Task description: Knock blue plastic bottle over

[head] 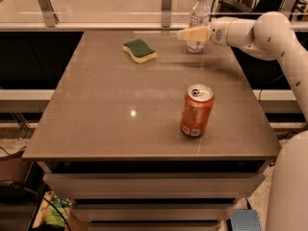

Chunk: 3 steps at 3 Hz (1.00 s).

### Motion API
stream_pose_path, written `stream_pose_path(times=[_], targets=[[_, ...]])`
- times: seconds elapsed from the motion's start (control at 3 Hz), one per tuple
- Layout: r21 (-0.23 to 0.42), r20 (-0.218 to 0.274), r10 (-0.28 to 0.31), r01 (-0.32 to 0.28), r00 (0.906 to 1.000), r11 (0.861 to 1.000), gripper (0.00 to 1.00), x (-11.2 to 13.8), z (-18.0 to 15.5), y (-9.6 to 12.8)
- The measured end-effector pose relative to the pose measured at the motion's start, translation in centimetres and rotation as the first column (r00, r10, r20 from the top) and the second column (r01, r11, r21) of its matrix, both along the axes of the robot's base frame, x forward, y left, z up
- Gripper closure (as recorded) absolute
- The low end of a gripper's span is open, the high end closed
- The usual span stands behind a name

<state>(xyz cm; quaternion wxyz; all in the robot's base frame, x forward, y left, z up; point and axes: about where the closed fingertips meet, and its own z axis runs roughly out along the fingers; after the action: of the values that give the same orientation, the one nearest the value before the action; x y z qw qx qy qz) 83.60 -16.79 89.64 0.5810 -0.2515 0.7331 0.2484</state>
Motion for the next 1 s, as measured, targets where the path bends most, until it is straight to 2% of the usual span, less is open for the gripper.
stream_pose_path(times=[0.33,1.0], targets=[[0.0,-0.002,0.005,-0.005,1.0,1.0,0.17,0.07,-0.14,0.34],[0.002,-0.006,0.013,-0.013,0.9999,1.0,0.64,0.19,-0.41,1.0]])
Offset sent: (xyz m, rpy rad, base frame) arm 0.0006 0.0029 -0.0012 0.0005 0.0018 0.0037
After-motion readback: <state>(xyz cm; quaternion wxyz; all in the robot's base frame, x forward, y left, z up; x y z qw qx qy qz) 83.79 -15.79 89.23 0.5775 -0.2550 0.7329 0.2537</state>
